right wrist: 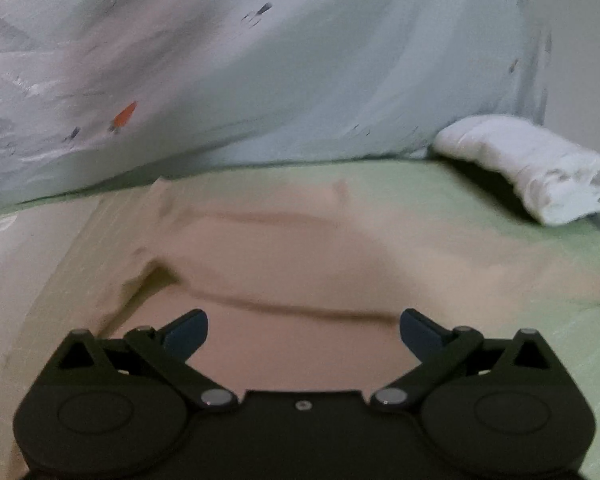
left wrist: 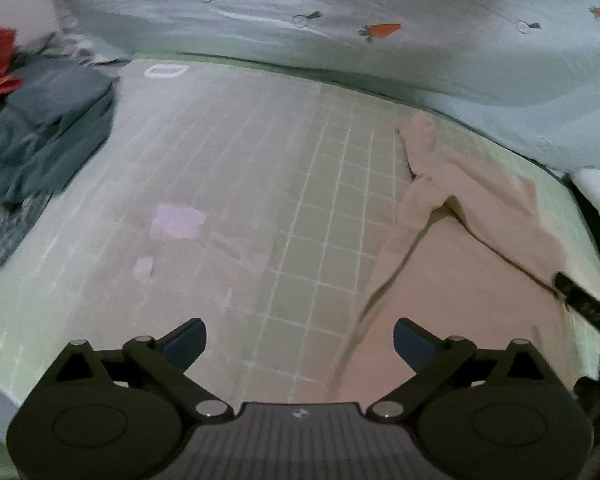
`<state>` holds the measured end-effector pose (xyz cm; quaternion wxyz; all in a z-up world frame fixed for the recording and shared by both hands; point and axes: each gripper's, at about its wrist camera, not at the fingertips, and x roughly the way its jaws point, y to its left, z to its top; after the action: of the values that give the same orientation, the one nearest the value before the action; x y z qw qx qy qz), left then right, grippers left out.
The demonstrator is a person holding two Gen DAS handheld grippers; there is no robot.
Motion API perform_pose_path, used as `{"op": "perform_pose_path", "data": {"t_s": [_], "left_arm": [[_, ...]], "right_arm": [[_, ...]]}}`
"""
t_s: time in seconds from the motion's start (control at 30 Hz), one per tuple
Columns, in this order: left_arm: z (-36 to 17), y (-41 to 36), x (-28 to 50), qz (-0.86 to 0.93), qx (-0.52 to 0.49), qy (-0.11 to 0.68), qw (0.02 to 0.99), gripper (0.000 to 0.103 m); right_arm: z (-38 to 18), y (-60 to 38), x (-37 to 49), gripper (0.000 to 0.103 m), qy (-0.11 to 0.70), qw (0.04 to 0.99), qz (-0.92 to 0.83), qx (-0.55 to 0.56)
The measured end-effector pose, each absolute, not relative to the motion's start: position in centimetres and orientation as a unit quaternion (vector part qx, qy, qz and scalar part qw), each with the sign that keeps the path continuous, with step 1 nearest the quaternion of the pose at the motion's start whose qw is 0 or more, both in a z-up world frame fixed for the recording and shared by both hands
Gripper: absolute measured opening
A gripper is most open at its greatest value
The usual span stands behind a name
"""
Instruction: Fold clothes
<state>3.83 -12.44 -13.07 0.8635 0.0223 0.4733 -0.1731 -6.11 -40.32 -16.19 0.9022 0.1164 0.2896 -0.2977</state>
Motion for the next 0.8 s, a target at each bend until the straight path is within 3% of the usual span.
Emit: {"op": "perform_pose_path", "data": {"t_s": [0.6,0.73,0.8], "left_arm": [[-14.8,-5.7,9.4,-0.273,0.099,0.476,0.830,0.103],[-14.9,-4.7,9.8,-0.266,0.095,0.475,0.833,0.103],[-14.9,-4.2,9.9,-0.260,0.090,0.477,0.835,0.103]], "right_arm": [[-18.6,-23.7,1.9,0.101,0.346,0.897,-0.265,0.074],[-19.3,-22.6,3.3,0.082,0.365,0.894,-0.251,0.067],[-19.8,-22.5,3.8,0.060,0.381,0.891,-0.238,0.070]]}}
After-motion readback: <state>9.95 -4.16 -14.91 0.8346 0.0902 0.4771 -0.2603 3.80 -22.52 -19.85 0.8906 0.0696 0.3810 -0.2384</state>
